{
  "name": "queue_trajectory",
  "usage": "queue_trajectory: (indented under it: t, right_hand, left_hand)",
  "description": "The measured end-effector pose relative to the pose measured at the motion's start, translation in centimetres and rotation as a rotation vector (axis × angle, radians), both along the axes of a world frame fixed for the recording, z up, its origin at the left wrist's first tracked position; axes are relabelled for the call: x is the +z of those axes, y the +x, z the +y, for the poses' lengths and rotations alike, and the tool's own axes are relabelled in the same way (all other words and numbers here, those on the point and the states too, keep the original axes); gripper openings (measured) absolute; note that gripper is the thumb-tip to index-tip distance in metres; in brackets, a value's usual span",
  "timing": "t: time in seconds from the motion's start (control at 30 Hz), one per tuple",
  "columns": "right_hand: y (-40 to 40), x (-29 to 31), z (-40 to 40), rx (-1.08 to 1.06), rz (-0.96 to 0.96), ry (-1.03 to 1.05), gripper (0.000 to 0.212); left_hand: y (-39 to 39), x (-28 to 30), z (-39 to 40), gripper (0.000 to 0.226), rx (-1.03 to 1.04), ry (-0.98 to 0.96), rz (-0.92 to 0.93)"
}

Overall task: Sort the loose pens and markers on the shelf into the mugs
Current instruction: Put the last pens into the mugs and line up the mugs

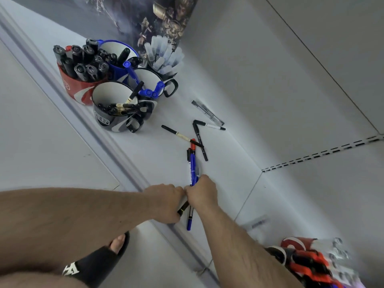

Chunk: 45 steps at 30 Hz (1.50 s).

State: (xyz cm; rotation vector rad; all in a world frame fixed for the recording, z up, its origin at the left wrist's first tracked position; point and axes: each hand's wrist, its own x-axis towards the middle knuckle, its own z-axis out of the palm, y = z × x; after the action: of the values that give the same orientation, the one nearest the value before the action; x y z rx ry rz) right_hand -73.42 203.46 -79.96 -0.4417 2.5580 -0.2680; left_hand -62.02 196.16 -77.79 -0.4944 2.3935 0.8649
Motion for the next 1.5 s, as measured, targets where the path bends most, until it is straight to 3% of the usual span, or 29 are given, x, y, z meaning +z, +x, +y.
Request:
queue_trajectory:
  t: [0.13, 0.33, 0.47, 0.6, 0.73, 0.87, 0.97, 1.13, 1.23, 1.33, 1.43, 1.5]
  right_hand:
    - [-0.8, 0.4, 0.7, -0.154, -0.100, -0.058, 0.023]
    - [-1.2, 1.7, 2.8, -0.653, -0.330, -0.400, 0.011]
    - [-1.6, 4.1, 3.6, -0.764, -0.424, -0.541, 0.007]
    - [-0.5, 7.2, 3.4, -0.617, -0.472, -0.541, 0.007]
    - [2.6, 9.1, 3.0, -0.195, -0.404, -0.394, 0.007]
    - [4.2, 9.8, 3.2, 0.082, -0.400, -0.309, 0.015]
    - [3.9, 10.5, 4.0, 0.192, -0.404, -0.282, 0.019]
    - [3.1, 10.6, 5.0, 0.072, -0.485, -0.354, 0.030]
    - [2.0, 10.4, 5.8, -0.149, -0.429, -0.407, 0.035]
    - [0.4, 9.7, 6.3, -0.439, -0.262, -0.595, 0.025]
    - [0.1, 9.6, 5.3, -0.633, -0.235, -0.786, 0.010]
    - [0.4, 9.7, 4.2, -0.772, -0.314, -0.837, 0.009]
  left_hand:
    - [-0.2, -0.3, 0.5, 0.048, 0.054, 0.058, -0.006]
    - [-1.1, 0.0, -0.2, 0.055, 0.335, 0.220, 0.043]
    - [-2.0, 0.8, 0.2, 0.044, 0.490, 0.475, 0.076]
    - [-2.3, 2.1, 0.3, 0.045, 0.821, 0.920, 0.072]
    - [-3.2, 3.4, 0.7, 0.048, 0.966, 1.165, 0.108]
    - [-4.1, 4.0, 1.8, 0.036, 1.257, 1.104, 0.200]
    - [-3.9, 3.6, 2.0, 0.035, 1.327, 1.269, 0.198]
    - [-4.5, 4.8, 0.9, 0.025, 1.370, 1.423, 0.338]
    - [-4.8, 4.8, -1.1, 0.024, 1.447, 1.235, 0.458]
    - [-3.9, 3.9, -1.8, 0.031, 1.275, 1.004, 0.421]
    - [-3.2, 4.1, 0.7, 0.044, 0.771, 1.094, 0.170]
    - [-3.2, 4.4, 2.2, 0.062, 0.509, 1.110, 0.115]
